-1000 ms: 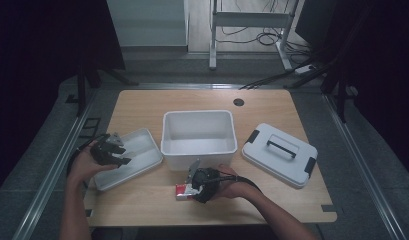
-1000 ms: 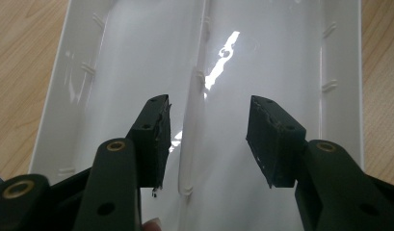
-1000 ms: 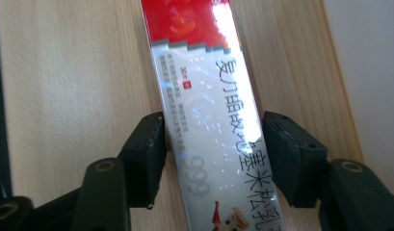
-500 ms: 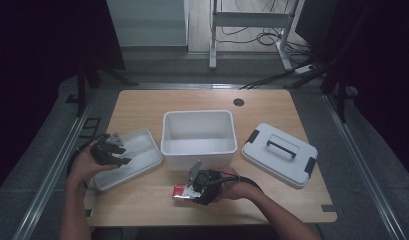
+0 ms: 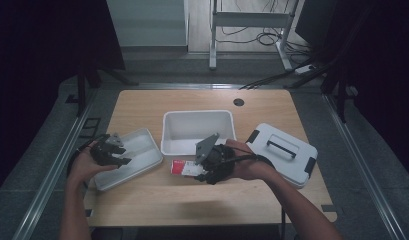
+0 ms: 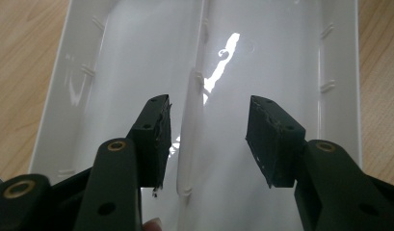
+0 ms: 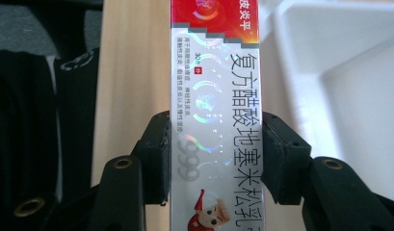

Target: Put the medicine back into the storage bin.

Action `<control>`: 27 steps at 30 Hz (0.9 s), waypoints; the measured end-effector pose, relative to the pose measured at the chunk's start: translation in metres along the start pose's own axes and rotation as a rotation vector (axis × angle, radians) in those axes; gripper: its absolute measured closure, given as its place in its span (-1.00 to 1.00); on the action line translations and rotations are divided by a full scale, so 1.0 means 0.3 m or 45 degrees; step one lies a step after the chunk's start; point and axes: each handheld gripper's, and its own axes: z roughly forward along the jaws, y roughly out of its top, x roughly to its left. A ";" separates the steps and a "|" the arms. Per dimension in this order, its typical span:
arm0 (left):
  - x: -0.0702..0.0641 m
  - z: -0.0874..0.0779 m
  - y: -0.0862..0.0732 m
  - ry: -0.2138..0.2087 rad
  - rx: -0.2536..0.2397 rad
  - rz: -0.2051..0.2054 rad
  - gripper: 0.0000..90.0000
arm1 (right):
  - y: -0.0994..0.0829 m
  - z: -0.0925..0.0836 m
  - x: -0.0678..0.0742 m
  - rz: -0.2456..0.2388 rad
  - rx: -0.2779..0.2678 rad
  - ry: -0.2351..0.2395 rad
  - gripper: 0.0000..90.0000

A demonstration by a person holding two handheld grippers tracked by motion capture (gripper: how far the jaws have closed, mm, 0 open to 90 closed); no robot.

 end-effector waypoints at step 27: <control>-0.003 -0.017 0.005 0.007 -0.082 0.015 0.17 | 0.086 0.162 -0.374 0.010 0.199 0.033 0.12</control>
